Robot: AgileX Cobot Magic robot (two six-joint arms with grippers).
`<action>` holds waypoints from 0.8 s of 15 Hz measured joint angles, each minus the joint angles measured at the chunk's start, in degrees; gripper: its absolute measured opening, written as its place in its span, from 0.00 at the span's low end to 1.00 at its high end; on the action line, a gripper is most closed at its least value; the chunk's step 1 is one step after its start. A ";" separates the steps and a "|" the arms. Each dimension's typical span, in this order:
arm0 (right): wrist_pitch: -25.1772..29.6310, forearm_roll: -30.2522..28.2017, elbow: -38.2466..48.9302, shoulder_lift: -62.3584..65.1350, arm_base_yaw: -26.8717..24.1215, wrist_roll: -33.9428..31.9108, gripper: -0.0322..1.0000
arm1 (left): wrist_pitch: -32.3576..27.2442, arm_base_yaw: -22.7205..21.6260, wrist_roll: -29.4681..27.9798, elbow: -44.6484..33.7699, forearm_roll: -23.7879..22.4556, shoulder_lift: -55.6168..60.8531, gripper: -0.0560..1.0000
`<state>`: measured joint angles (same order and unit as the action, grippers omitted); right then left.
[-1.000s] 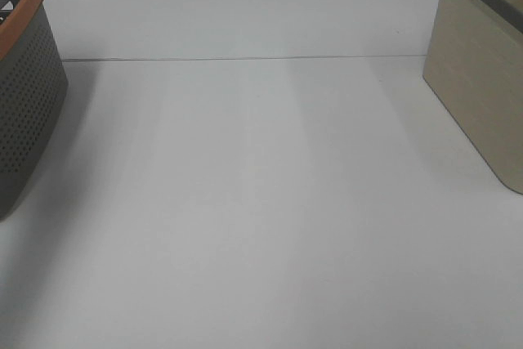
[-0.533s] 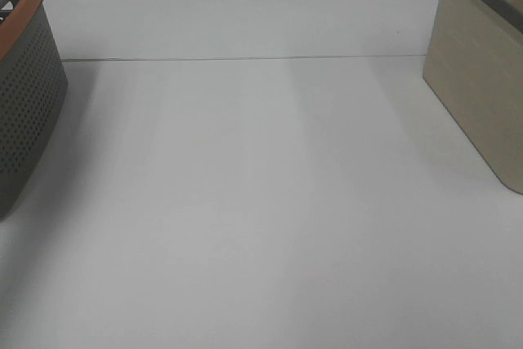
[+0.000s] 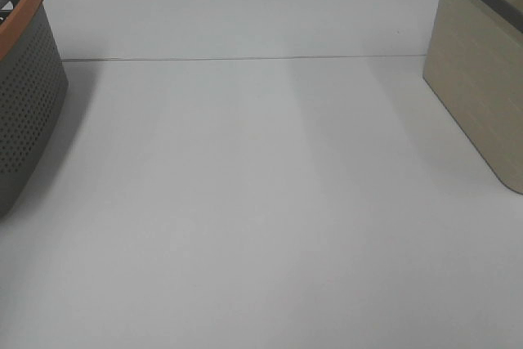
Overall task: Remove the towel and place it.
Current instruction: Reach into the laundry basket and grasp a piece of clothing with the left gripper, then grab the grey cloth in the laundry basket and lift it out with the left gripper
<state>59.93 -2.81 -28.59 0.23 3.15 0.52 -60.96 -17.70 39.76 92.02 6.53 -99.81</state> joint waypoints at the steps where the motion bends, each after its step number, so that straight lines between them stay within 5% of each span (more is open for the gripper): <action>1: 0.00 0.06 0.00 0.00 0.00 0.00 0.69 | 1.26 -0.17 0.92 0.00 0.29 -0.74 0.68; 12: 0.00 0.00 0.00 0.00 0.00 0.00 0.69 | 5.84 -0.23 4.64 0.00 1.66 -12.78 0.68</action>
<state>59.93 -2.81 -28.59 0.23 3.15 0.52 -55.12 -17.93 44.40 92.02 8.19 -112.59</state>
